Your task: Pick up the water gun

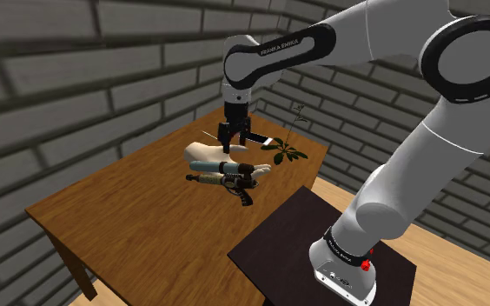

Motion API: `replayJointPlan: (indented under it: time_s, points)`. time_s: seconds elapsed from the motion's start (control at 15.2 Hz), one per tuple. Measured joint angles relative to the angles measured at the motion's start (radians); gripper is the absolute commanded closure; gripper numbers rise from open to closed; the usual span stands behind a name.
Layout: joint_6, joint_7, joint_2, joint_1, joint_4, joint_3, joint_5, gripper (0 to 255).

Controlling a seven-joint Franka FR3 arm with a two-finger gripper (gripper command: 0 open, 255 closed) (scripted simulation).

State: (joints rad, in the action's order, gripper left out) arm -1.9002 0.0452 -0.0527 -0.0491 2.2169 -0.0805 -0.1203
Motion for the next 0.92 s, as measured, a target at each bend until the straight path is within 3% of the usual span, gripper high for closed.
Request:
replayJointPlan:
  time_s: [0.33, 0.86, 0.92]
  points:
    - [-0.012, -0.013, 0.205, -0.016, -0.095, -0.015, 0.002, 0]
    - [-0.095, -0.009, 0.292, -0.020, -0.085, -0.017, 0.003, 0]
    - [-0.100, -0.008, 0.295, -0.020, -0.083, -0.017, 0.003, 255]
